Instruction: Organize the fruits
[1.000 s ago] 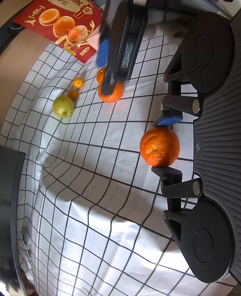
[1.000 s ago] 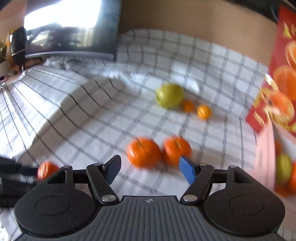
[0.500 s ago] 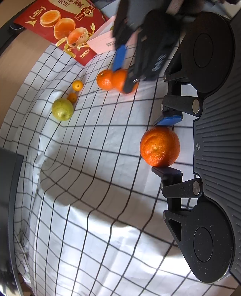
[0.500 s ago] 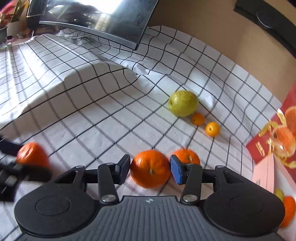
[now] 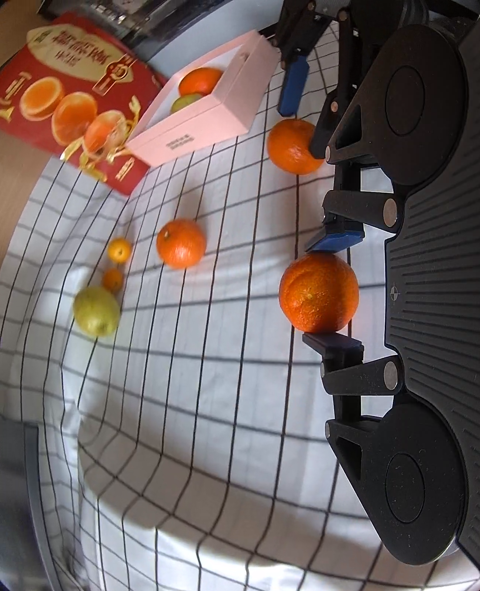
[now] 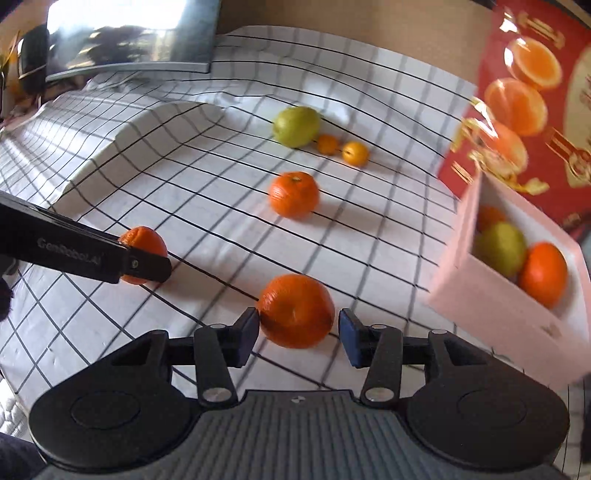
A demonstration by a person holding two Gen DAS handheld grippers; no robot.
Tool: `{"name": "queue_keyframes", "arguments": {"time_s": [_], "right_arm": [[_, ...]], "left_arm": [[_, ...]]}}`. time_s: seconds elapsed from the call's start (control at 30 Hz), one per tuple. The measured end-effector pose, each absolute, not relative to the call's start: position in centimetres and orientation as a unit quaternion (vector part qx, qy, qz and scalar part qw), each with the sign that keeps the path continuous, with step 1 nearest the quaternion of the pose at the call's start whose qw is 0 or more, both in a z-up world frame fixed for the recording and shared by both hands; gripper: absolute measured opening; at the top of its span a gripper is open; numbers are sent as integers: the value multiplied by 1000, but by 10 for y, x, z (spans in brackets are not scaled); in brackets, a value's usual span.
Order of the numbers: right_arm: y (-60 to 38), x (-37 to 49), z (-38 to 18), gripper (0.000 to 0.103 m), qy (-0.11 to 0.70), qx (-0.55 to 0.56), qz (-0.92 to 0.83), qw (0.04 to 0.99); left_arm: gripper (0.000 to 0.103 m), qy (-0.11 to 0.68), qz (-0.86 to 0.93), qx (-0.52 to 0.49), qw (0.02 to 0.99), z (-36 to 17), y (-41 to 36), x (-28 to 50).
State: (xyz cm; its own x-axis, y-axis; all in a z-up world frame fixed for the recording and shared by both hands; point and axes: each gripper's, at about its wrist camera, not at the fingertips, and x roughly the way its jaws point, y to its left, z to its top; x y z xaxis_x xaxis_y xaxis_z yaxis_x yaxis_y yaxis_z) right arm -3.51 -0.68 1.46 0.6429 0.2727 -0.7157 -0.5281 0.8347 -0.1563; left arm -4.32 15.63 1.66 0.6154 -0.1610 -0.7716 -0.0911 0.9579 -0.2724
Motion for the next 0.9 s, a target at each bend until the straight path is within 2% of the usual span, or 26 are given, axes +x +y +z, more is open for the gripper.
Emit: {"name": "queue_keyframes", "arguments": {"time_s": [0.17,0.4,0.53,0.57,0.6,0.63,0.67,0.8,0.9], "right_arm": [[-21,-25,26,69,361,-124,232,895],[-9,11,51,69,341,-120,252,898],[20,71,76,74,317,-127,274,899],[31,90,78,73,322,-136,280,894],[42,110,77,67,329,-149,284,889],[54,129,75,61,335,-163,286,883],[64,145,72,49,341,-176,286,878],[97,190,48,42,361,-214,297,858],[115,208,27,41,362,-259,285,849]], "left_arm": [[50,437,-19,-145,888,16,157,-41],[50,431,-3,-164,887,17,176,-46],[50,429,3,-170,887,18,185,-47],[50,429,4,-171,887,17,187,-47],[50,428,5,-172,887,17,188,-48],[50,428,6,-172,887,17,189,-49],[50,428,8,-173,887,18,190,-49],[50,428,13,-179,886,18,192,-50],[50,423,14,-182,887,18,192,-51]]}}
